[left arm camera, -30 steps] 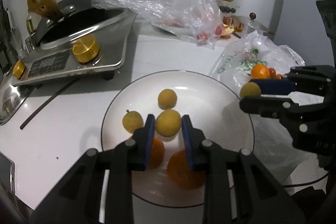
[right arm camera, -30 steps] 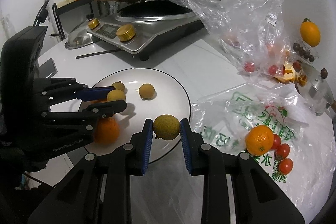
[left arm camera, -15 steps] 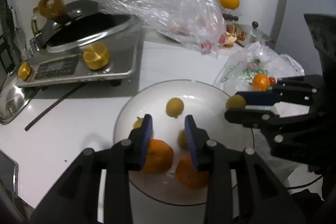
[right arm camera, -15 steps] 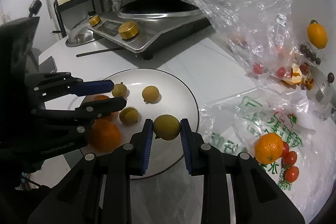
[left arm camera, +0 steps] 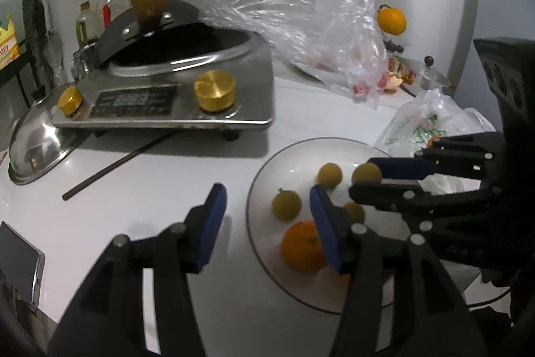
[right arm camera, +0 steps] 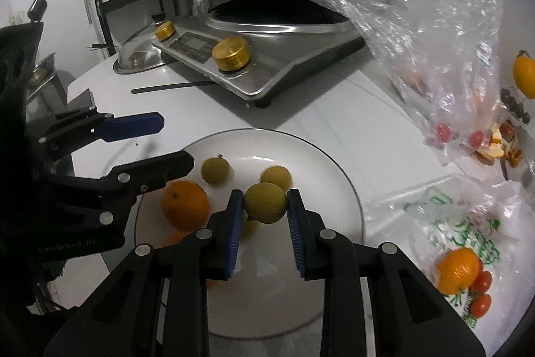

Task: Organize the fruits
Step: 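Lower the fruits onto the plate and open the left tool while the right tool opens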

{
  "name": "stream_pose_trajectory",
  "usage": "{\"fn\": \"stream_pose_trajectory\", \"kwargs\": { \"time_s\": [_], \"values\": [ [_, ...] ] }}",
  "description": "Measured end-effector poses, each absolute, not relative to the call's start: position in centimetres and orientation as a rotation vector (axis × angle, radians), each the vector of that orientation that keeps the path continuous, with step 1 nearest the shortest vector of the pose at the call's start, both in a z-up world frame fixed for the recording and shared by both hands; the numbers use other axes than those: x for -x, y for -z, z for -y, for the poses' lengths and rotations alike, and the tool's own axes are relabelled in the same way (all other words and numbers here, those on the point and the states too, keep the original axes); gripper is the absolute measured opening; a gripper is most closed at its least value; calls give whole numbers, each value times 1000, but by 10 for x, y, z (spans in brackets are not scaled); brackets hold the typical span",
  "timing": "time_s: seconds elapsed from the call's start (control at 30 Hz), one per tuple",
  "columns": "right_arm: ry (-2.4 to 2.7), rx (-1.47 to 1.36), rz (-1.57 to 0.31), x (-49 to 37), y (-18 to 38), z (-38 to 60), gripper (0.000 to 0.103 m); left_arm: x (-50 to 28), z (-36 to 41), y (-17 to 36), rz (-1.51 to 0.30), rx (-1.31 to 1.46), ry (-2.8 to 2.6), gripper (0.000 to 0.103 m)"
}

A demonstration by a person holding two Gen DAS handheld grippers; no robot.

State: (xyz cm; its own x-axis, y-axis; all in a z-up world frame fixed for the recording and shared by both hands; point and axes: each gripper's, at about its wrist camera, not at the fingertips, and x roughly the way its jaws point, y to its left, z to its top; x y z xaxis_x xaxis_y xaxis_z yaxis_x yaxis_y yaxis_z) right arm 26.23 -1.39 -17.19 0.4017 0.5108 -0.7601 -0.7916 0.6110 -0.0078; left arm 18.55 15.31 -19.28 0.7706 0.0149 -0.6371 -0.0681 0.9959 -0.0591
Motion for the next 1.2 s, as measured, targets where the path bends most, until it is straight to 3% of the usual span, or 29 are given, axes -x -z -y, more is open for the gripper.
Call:
{"fn": "stream_pose_trajectory", "kwargs": {
  "time_s": [1.2],
  "values": [
    [-796, 400, -805, -259, 168, 2, 30, -167, -161, 190, -669, 107, -60, 54]
  ]
}}
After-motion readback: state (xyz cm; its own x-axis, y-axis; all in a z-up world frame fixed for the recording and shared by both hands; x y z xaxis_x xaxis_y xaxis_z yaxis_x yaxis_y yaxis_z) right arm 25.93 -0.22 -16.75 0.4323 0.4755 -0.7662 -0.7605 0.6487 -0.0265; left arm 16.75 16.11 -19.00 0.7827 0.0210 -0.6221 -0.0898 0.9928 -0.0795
